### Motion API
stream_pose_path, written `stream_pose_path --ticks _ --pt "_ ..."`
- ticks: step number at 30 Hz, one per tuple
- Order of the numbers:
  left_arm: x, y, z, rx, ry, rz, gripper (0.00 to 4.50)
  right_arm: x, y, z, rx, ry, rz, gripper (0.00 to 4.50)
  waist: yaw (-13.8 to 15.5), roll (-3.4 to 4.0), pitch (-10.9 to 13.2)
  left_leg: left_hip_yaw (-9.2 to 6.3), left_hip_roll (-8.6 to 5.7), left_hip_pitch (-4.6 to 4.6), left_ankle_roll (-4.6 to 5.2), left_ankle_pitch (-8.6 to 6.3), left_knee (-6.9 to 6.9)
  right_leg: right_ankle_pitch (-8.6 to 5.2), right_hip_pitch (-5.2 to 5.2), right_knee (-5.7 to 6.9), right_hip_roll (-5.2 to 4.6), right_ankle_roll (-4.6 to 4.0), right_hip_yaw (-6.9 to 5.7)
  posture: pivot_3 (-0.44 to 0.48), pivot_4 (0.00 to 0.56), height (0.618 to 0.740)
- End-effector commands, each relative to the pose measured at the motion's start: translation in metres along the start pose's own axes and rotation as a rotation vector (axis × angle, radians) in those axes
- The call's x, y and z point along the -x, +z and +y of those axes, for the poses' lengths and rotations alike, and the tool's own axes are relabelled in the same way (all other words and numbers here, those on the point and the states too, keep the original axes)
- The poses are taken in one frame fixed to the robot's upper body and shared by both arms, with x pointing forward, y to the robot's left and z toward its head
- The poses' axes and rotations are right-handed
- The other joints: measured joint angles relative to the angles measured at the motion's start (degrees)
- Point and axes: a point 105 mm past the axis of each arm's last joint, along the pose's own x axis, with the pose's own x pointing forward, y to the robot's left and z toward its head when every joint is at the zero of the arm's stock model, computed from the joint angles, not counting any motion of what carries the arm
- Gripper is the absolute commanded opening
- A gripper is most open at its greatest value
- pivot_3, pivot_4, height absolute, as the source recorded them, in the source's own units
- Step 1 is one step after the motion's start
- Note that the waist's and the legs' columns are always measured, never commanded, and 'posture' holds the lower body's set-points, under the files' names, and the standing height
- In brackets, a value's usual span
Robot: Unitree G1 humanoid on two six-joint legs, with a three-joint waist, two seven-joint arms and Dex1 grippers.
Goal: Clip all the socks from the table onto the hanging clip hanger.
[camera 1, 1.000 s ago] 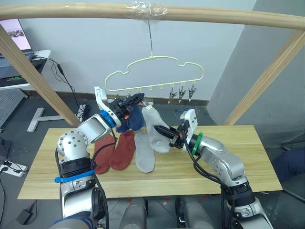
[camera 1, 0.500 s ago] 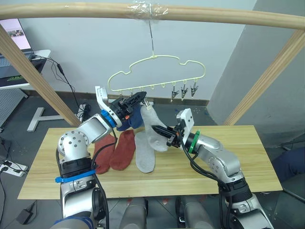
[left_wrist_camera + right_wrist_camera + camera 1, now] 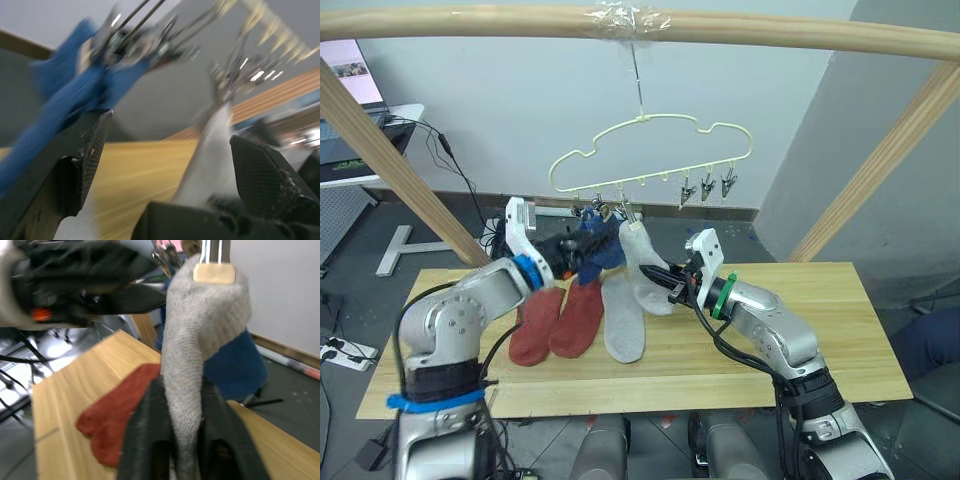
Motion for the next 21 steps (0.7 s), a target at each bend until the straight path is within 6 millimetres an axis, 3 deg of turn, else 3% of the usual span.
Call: stream_pose_path --ticks 1,5,7,10,15,18,21 --pt "0.011 0.005 -0.009 -0.232 0.044 0.010 4.30 0.003 -0.003 -0.011 0.083 -0.073 0.028 2.20 0.4 0.02 0.0 -0.01 -0.01 0.00 0.00 0.00 -0.03 -0.02 -0.01 0.00 -0.13 -0.04 0.00 0.179 0.192 0.740" --pt "0.023 -0.008 -0.022 -0.266 -0.101 -0.001 4.30 0.018 -0.010 -0.020 0.167 -0.157 0.056 3.61 1.5 0.03 0.0 -0.02 -0.02 -0.03 0.00 0.00 -0.11 -0.13 -0.02 -0.04 -0.28 -0.18 -0.05 0.194 0.194 0.740" --pt "0.030 -0.017 -0.028 -0.302 -0.161 0.010 4.30 0.028 -0.004 -0.026 0.221 -0.239 0.040 4.33 1.6 0.04 0.0 -0.06 -0.02 -0.06 0.00 0.00 -0.22 -0.17 -0.02 -0.10 -0.31 -0.22 -0.06 0.204 0.197 0.740" --pt "0.037 -0.026 -0.035 -0.384 -0.206 0.020 4.30 0.039 0.008 -0.027 0.247 -0.311 -0.001 4.33 1.7 0.06 0.0 -0.08 0.01 -0.08 0.00 0.00 -0.42 -0.21 -0.08 -0.21 -0.33 -0.29 -0.03 0.204 0.200 0.740" --pt "0.043 -0.026 -0.046 -0.448 -0.276 -0.036 4.30 0.049 0.049 -0.028 0.286 -0.468 -0.129 2.93 1.7 0.07 0.0 -0.15 0.34 -0.07 0.00 0.00 -0.60 -0.26 -0.09 -0.31 -0.29 -0.38 -0.11 0.199 0.201 0.740" --pt "0.042 -0.014 -0.046 -0.439 -0.285 -0.110 4.30 0.045 0.069 -0.028 0.289 -0.519 -0.201 2.93 1.6 0.08 0.1 -0.13 0.43 -0.07 0.00 0.00 -0.63 -0.24 -0.07 -0.40 -0.22 -0.38 -0.17 0.181 0.201 0.740" --pt "0.039 -0.006 -0.045 -0.424 -0.279 -0.150 4.30 0.043 0.077 -0.031 0.289 -0.553 -0.235 2.37 1.4 0.08 0.0 -0.14 0.44 -0.07 0.00 0.00 -0.63 -0.20 -0.03 -0.47 -0.18 -0.32 -0.21 0.170 0.199 0.740"
